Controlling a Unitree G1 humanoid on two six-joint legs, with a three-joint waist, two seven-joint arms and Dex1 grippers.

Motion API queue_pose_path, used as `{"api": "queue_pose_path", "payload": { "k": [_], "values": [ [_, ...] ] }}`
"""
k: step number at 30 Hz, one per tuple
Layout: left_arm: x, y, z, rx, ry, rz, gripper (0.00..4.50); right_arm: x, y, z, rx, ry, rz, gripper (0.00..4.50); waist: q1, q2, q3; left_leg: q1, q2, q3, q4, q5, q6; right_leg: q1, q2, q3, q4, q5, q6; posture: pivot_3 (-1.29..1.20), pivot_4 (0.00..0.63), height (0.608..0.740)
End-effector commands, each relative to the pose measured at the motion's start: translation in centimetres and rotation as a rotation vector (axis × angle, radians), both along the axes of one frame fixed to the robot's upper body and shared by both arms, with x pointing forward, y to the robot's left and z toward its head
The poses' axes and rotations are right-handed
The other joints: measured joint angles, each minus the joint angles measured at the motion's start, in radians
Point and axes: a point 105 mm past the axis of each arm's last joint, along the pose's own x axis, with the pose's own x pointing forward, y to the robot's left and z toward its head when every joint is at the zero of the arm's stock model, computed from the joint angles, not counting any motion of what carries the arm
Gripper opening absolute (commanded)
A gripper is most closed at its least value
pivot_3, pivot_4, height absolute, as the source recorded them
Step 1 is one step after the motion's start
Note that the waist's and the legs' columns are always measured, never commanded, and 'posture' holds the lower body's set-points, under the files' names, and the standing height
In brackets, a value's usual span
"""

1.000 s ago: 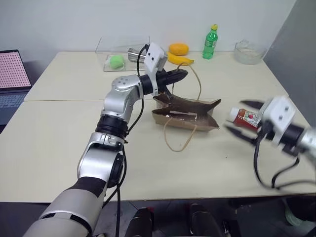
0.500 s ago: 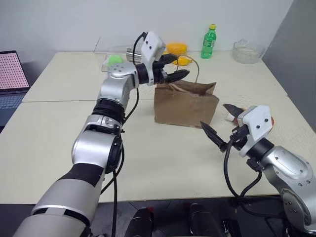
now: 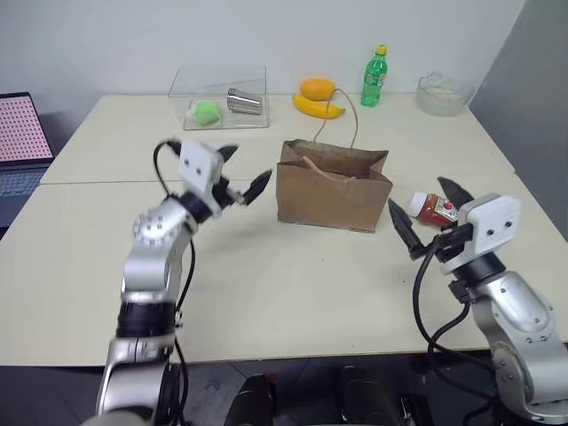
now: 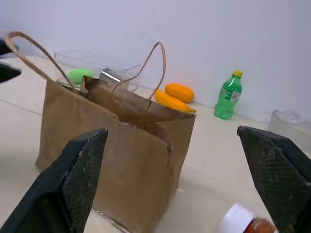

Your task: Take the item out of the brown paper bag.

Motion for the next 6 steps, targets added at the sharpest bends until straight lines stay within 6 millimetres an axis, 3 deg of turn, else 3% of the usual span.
{"api": "queue_pose_path", "payload": {
  "k": [1,3,6],
  "values": [
    [-1.4,0.0,0.5,-0.027,-0.071,0.073,4.42,-0.1,-0.1,0.4,0.014,-0.064,-0.013,4.50,0.007,0.000,0.000,0.000,0.000,0.000,0.000,0.000,0.000,0.000,0.000,0.000,0.000,0.000,0.000,0.00,0.150,0.740],
    [-2.0,0.0,-1.3,-0.084,-0.037,0.113,4.42,0.2,-0.5,-1.0,0.007,-0.043,-0.034,4.50,0.012,0.000,-0.001,0.001,0.000,0.000,0.000,0.000,0.000,0.001,0.000,0.000,0.000,0.000,0.000,0.00,0.150,0.740],
    [-2.2,0.0,-2.2,-0.135,-0.034,0.152,4.42,0.3,-1.0,-2.3,-0.004,-0.026,-0.053,4.50,0.014,0.000,-0.001,0.001,0.000,0.001,0.000,0.000,0.000,0.001,0.000,0.000,-0.001,0.000,0.000,0.00,0.150,0.740]
  ]
}}
